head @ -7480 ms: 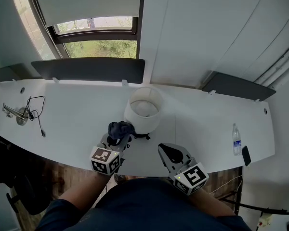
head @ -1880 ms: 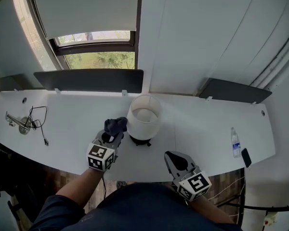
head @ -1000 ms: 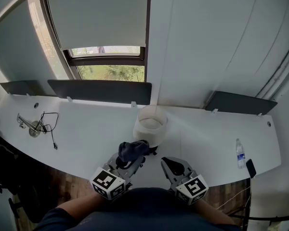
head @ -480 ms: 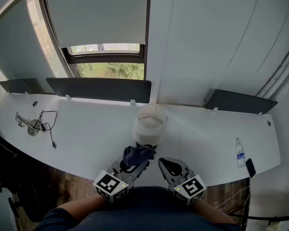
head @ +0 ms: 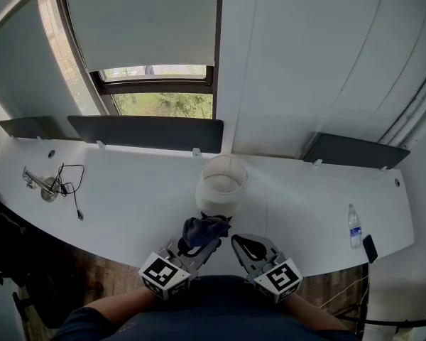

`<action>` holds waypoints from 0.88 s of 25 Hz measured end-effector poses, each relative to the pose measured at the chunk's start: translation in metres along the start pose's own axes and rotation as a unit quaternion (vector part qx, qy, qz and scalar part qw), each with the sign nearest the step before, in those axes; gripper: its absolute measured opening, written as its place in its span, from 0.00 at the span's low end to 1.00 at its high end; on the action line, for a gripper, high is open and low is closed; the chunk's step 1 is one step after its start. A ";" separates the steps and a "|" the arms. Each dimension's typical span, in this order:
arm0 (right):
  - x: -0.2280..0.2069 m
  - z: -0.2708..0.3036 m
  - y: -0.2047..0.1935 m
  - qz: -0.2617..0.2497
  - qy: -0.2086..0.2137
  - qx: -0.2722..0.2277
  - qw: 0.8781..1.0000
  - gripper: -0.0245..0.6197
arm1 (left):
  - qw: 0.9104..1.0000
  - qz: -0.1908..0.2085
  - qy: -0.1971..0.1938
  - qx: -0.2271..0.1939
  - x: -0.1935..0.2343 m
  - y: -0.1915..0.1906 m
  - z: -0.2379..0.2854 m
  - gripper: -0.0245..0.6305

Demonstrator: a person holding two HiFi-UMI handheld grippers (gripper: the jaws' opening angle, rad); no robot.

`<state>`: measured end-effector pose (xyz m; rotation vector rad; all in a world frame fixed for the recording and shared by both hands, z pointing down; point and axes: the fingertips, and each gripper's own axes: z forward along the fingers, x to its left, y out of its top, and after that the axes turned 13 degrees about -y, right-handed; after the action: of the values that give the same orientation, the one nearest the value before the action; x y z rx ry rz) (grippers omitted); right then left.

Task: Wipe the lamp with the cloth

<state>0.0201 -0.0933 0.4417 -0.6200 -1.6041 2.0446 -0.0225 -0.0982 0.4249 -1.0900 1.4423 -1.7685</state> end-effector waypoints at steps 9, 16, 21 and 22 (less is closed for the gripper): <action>0.003 0.005 0.000 0.000 0.004 0.003 1.000 0.05 | 1.000 -0.003 0.002 -0.003 0.004 0.001 -0.003 0.19; 0.003 0.008 0.000 -0.002 0.007 0.000 1.000 0.05 | 1.000 -0.003 0.004 -0.002 0.007 0.001 -0.004 0.19; 0.003 0.010 0.000 -0.001 0.009 0.003 1.000 0.05 | 1.000 -0.006 0.003 0.000 0.008 -0.001 -0.005 0.19; 0.003 0.010 0.000 -0.001 0.009 0.003 1.000 0.05 | 1.000 -0.007 0.003 0.000 0.008 -0.001 -0.005 0.19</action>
<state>0.0117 -0.0987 0.4436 -0.6319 -1.5865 2.0357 -0.0305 -0.1027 0.4276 -1.0976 1.4417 -1.7834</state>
